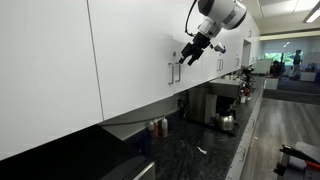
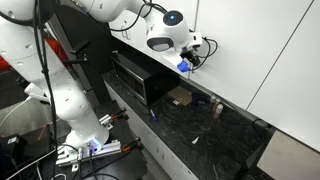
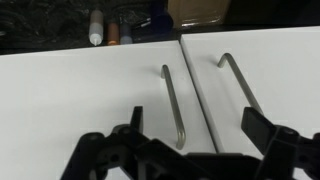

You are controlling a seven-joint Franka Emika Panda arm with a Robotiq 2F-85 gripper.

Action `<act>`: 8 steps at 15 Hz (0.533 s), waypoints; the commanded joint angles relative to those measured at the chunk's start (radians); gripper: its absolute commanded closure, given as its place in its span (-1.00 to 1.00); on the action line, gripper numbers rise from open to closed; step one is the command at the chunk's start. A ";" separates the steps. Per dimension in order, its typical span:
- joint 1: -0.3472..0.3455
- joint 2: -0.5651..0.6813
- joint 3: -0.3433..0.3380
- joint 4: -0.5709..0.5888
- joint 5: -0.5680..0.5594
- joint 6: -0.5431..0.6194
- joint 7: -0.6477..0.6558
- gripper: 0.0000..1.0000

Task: Open the right cabinet door

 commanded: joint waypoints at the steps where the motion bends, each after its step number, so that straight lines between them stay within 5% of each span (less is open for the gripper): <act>1: 0.009 0.052 0.001 0.037 0.027 0.045 -0.032 -1.00; 8: 0.014 0.096 0.003 0.070 0.022 0.082 -0.025 -1.00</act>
